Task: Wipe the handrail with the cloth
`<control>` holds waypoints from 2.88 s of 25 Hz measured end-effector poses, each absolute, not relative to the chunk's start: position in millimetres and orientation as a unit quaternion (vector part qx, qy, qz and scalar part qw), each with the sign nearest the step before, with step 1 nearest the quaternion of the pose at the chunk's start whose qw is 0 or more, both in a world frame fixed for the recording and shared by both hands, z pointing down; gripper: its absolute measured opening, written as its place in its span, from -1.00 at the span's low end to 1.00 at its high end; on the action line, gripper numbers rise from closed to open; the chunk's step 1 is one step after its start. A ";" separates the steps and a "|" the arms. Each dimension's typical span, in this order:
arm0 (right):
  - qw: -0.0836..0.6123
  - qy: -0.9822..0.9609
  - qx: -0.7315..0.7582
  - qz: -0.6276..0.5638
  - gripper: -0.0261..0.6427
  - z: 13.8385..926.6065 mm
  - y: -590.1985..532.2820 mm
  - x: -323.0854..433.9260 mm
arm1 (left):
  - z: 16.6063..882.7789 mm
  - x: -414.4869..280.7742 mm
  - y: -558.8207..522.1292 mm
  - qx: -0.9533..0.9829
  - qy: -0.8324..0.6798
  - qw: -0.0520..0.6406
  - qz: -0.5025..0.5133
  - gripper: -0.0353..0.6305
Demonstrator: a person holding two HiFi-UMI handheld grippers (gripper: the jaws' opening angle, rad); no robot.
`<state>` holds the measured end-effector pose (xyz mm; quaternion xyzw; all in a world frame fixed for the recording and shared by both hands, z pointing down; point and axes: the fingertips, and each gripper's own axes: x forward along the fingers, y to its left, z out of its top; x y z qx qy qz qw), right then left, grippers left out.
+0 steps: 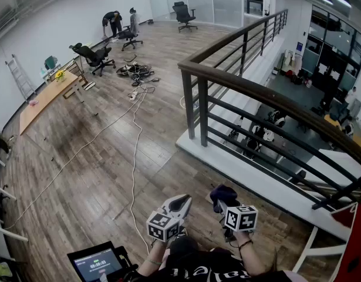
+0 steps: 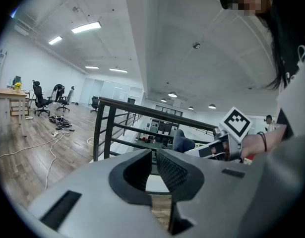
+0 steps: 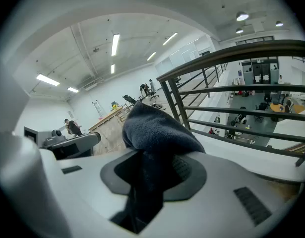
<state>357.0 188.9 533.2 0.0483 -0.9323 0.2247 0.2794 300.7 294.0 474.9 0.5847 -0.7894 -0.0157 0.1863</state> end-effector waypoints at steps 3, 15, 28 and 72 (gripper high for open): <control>0.277 -0.932 0.051 0.228 -0.61 529.7 196.8 332.8 | 473.1 278.3 304.9 0.584 -0.789 0.191 -0.013 -0.80; 0.257 -0.932 0.084 0.242 -0.61 522.1 237.5 203.1 | 489.2 140.4 356.6 0.603 -0.774 0.193 -0.005 -0.80; 0.281 -0.926 0.100 0.232 -0.61 534.2 210.5 107.9 | 502.0 36.9 347.9 0.590 -0.776 0.211 -0.067 -0.80; 0.163 -0.940 0.254 0.160 -0.61 392.2 -127.3 -353.2 | 504.5 -380.4 24.5 0.736 -0.650 0.190 0.011 -0.80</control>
